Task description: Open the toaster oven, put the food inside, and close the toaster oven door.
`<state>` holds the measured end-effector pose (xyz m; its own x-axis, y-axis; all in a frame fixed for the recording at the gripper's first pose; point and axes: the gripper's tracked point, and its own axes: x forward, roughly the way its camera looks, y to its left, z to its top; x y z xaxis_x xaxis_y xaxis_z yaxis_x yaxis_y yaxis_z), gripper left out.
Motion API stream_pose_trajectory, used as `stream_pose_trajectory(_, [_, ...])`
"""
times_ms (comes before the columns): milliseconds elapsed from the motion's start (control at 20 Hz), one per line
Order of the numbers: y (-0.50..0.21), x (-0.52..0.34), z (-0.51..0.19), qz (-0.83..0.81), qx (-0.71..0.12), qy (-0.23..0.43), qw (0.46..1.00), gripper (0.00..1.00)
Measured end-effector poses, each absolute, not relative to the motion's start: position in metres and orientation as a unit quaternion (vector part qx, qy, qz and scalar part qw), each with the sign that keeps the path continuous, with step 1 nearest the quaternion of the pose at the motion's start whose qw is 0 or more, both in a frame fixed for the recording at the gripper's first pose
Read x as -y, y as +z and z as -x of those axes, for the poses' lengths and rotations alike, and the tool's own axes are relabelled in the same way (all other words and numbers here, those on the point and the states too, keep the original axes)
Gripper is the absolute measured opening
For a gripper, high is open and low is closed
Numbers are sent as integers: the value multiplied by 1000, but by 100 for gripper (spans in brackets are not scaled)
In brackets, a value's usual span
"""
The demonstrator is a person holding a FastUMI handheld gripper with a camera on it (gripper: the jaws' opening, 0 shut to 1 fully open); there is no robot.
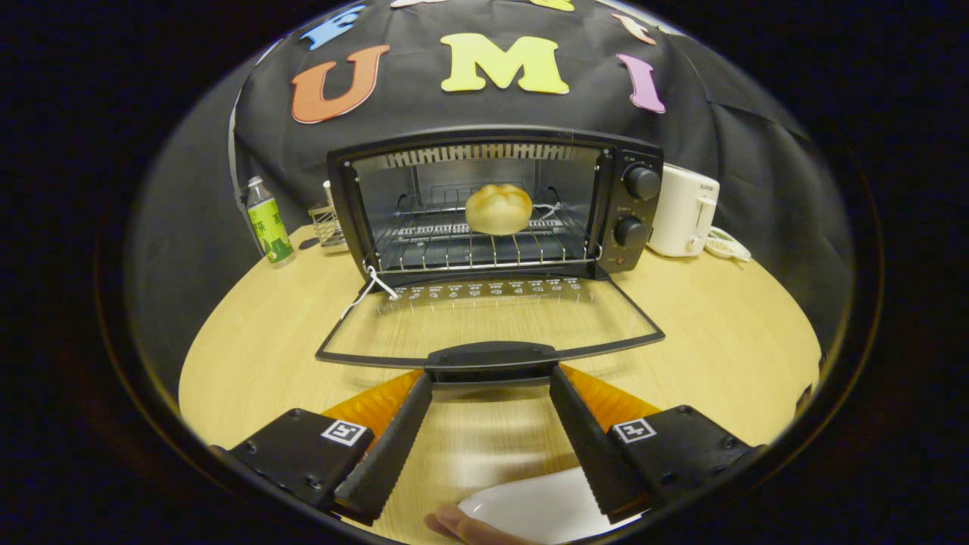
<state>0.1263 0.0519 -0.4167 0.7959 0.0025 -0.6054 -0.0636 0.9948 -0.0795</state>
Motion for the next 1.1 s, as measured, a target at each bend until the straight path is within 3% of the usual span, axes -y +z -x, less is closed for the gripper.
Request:
stream_pose_trajectory(600, [-329, -65, -159, 52, -159, 25, 986, 100])
stream_pose_trajectory(1100, [-272, -80, -141, 58, -115, 40, 991, 100])
